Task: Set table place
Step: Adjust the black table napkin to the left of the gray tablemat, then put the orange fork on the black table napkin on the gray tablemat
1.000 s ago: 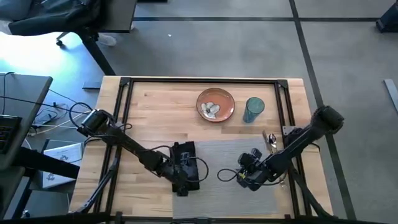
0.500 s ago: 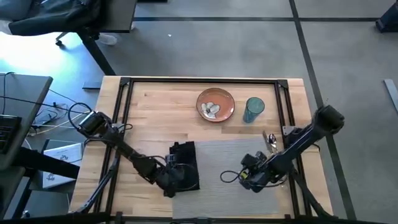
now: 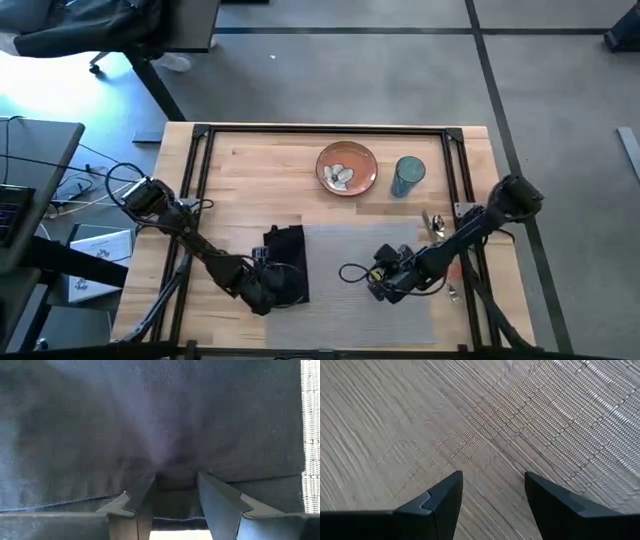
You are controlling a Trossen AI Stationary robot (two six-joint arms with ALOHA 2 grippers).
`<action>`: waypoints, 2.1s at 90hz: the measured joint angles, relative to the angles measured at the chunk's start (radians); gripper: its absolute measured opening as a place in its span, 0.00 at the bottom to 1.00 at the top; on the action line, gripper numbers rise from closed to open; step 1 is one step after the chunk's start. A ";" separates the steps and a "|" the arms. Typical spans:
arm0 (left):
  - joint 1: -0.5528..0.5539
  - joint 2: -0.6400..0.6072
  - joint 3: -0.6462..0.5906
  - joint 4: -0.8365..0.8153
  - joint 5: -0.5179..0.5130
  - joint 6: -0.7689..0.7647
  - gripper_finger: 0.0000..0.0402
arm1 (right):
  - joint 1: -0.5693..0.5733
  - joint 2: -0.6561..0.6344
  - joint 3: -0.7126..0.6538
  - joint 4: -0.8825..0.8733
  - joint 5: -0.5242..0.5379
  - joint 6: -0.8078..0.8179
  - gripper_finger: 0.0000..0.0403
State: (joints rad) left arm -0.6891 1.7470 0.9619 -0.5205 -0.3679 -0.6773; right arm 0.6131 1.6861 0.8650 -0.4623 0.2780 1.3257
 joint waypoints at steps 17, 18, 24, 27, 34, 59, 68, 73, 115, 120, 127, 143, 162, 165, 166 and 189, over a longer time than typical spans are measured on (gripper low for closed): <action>-0.020 -0.076 0.002 0.014 -0.029 -0.047 0.32 | 0.013 -0.132 0.082 -0.325 -0.109 0.005 0.49; -0.021 -0.080 0.002 0.015 -0.033 -0.050 0.32 | 0.017 -0.139 0.085 -0.347 -0.115 0.014 0.49; -0.027 -0.101 0.003 0.028 -0.075 -0.072 0.32 | 0.048 -0.186 0.088 -0.468 -0.143 0.100 0.49; -0.029 -0.108 0.003 0.036 -0.101 -0.078 0.32 | 0.070 -0.210 0.085 -0.512 -0.157 0.165 0.49; -0.030 -0.111 0.003 0.068 -0.162 -0.074 0.32 | 0.126 -0.251 0.055 -0.565 -0.197 0.313 0.49; -0.010 -0.106 0.003 0.169 -0.236 0.059 0.32 | 0.272 -0.269 -0.069 -0.549 -0.384 0.590 0.49; -0.005 -0.106 0.003 0.189 -0.253 0.099 0.32 | 0.277 -0.269 -0.088 -0.536 -0.388 0.604 0.49; -0.004 -0.106 0.003 0.191 -0.255 0.104 0.32 | 0.277 -0.269 -0.114 -0.511 -0.421 0.609 0.49; -0.004 -0.106 0.003 0.192 -0.286 0.114 0.32 | 0.279 -0.273 -0.255 -0.268 -0.454 0.622 0.24; -0.004 -0.106 0.003 0.193 -0.294 0.122 0.32 | 0.279 -0.273 -0.255 -0.267 -0.451 0.607 0.19; -0.003 -0.106 0.003 0.199 -0.298 0.132 0.32 | 0.279 -0.273 -0.255 -0.268 -0.450 0.592 0.10; -0.003 -0.106 0.003 0.204 -0.299 0.132 0.32 | 0.279 -0.270 -0.242 -0.293 -0.454 0.538 0.02; -0.003 -0.106 0.004 0.204 -0.298 0.132 0.32 | 0.269 -0.268 -0.105 -0.434 -0.445 0.377 0.00; -0.003 -0.106 0.004 0.205 -0.298 0.133 0.32 | 0.264 -0.268 -0.077 -0.452 -0.430 0.330 0.00; -0.003 -0.106 0.004 0.205 -0.298 0.134 0.32 | 0.263 -0.268 -0.068 -0.458 -0.421 0.311 0.00; -0.003 -0.116 0.007 0.201 -0.268 0.144 0.32 | 0.205 -0.269 0.108 -0.366 -0.034 -0.231 0.00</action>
State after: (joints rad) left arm -0.6918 1.6314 0.9691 -0.3192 -0.6360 -0.5334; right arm 0.8178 1.4174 0.9735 -0.8285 0.2439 1.0949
